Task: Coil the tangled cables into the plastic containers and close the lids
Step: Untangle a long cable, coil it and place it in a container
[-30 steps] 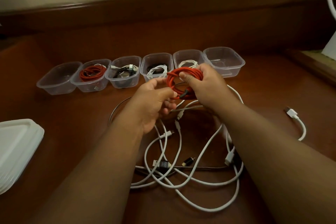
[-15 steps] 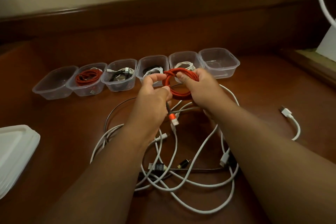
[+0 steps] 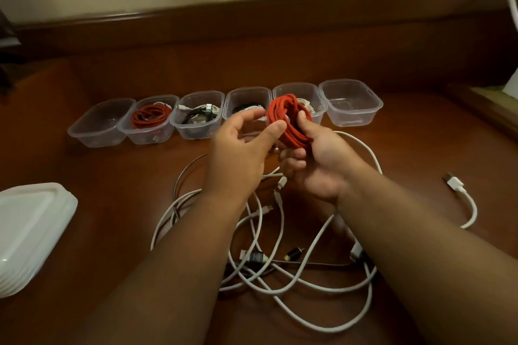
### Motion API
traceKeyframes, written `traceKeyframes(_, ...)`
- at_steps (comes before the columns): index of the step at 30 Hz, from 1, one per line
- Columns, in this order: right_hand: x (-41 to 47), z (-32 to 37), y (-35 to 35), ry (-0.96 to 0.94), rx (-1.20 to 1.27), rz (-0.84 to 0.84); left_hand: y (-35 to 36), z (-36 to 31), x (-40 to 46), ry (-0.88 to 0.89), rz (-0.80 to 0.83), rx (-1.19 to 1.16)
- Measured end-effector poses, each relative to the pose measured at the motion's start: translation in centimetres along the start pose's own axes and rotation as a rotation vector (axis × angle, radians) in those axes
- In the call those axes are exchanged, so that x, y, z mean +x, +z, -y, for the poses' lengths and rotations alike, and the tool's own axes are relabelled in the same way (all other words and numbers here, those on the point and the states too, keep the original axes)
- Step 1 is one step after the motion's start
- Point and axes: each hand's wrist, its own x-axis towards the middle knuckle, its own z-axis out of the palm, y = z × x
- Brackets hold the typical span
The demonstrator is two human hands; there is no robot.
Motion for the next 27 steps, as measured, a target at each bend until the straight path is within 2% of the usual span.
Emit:
traceKeyframes(2, -0.1, -0.2, 0.1, 0.083, 0.071, 0.069, -0.1, 0.0, 0.2, -0.004, 0.026, 0.017)
traceKeyframes(4, -0.2, -0.3, 0.2, 0.136, 0.03, 0.083, 0.2, -0.3, -0.1, -0.054, 0.113, 0.016)
traceKeyframes(6, -0.4, -0.6, 0.2, 0.152, -0.147, 0.045, 0.6, -0.4, -0.4, -0.104, 0.128, 0.008)
traceKeyframes(9, -0.4, -1.0, 0.5, 0.117, -0.548, -0.066, 0.6, -0.5, -0.6, -0.109, 0.103, -0.024)
traceKeyframes(12, -0.8, -0.9, 1.2, -0.048, -0.938, -0.268, 0.2, -0.9, -0.5, -0.171, 0.112, -0.057)
traceKeyframes(14, -1.4, 0.1, 1.1, -0.332, -1.102, -0.357, 0.0, -0.9, -0.5, -0.201, 0.163, -0.008)
traceKeyframes(15, -1.9, 0.8, 1.0, -0.489, -1.122, -0.345, -0.1, -0.9, -0.4, -0.208, 0.2, 0.05)
traceKeyframes(17, -3.0, 2.3, 0.6, -0.622, -1.168, -0.198, -0.3, -0.8, -0.4, -0.202, 0.291, 0.213)
traceKeyframes(19, -3.8, 2.9, 0.0, -0.544, -1.337, -0.023, -0.5, -0.4, -0.4, -0.105, 0.351, 0.388)
traceKeyframes(20, -4.2, 2.8, -0.4, -0.499, -1.446, 0.026, -0.5, -0.3, -0.4, -0.023, 0.358, 0.511)
traceKeyframes(22, -4.2, 2.3, -1.8, -0.533, -1.631, 0.053, -0.6, 0.2, -0.3, 0.122, 0.347, 0.717)
traceKeyframes(24, -4.1, 1.7, -3.0, -0.577, -1.669, 0.097, -0.5, 0.7, -0.2, 0.169, 0.351, 0.788)
traceKeyframes(27, -3.8, 1.6, -3.5, -0.527, -1.639, 0.117, -0.3, 0.9, -0.1, 0.165, 0.356, 0.827)
